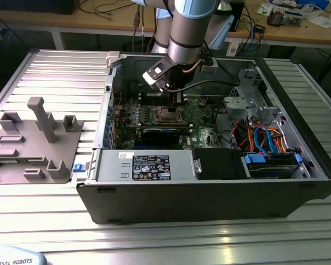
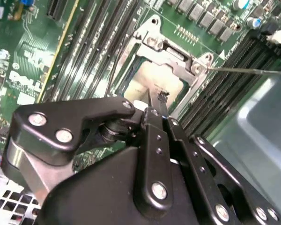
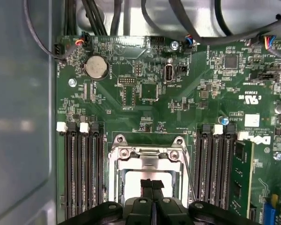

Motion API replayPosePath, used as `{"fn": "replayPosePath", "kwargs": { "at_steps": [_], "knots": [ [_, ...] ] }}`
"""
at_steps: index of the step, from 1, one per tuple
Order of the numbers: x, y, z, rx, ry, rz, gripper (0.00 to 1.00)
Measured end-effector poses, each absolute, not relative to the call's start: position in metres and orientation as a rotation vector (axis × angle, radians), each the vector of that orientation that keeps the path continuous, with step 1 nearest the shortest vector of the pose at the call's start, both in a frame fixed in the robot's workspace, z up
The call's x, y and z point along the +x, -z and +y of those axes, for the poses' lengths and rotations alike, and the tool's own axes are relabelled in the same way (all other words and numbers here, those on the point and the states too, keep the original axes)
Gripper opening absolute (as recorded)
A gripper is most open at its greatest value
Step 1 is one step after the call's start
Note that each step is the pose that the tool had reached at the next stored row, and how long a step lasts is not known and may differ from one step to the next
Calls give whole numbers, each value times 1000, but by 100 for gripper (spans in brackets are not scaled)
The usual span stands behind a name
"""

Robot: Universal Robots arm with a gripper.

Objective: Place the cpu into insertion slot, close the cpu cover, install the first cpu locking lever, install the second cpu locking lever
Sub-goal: 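Close the cpu cover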

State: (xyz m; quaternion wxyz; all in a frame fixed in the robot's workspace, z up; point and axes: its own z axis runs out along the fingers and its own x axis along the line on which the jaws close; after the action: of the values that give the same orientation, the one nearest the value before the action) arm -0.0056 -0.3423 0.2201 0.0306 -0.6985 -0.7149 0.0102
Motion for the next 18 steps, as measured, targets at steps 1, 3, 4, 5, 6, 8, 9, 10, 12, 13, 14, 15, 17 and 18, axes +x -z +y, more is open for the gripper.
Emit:
{"fn": "replayPosePath", "kwargs": {
  "at_steps": [1, 3, 4, 5, 6, 8, 9, 10, 12, 13, 14, 15, 17, 18],
  "knots": [
    [-5, -222, -342, -2153, -31, -2203, 11],
    [-5, -229, -342, -2153, -31, -2203, 11],
    [-5, -231, -342, -2153, -31, -2203, 11],
    [-5, -233, -342, -2153, -32, -2203, 11],
    [-5, -236, -342, -2153, -31, -2203, 11],
    [-5, -241, -342, -2153, -31, -2203, 11],
    [-5, -244, -342, -2153, -32, -2203, 11],
    [-5, -247, -342, -2153, -31, -2203, 11],
    [-5, -251, -342, -2153, -31, -2203, 11],
    [-5, -254, -342, -2153, -31, -2203, 11],
    [-5, -256, -342, -2153, -31, -2203, 11],
    [-5, -257, -342, -2153, -31, -2203, 11],
    [-5, -258, -342, -2153, -31, -2203, 11],
    [-5, -258, -342, -2153, -31, -2203, 11]
  ]
}}
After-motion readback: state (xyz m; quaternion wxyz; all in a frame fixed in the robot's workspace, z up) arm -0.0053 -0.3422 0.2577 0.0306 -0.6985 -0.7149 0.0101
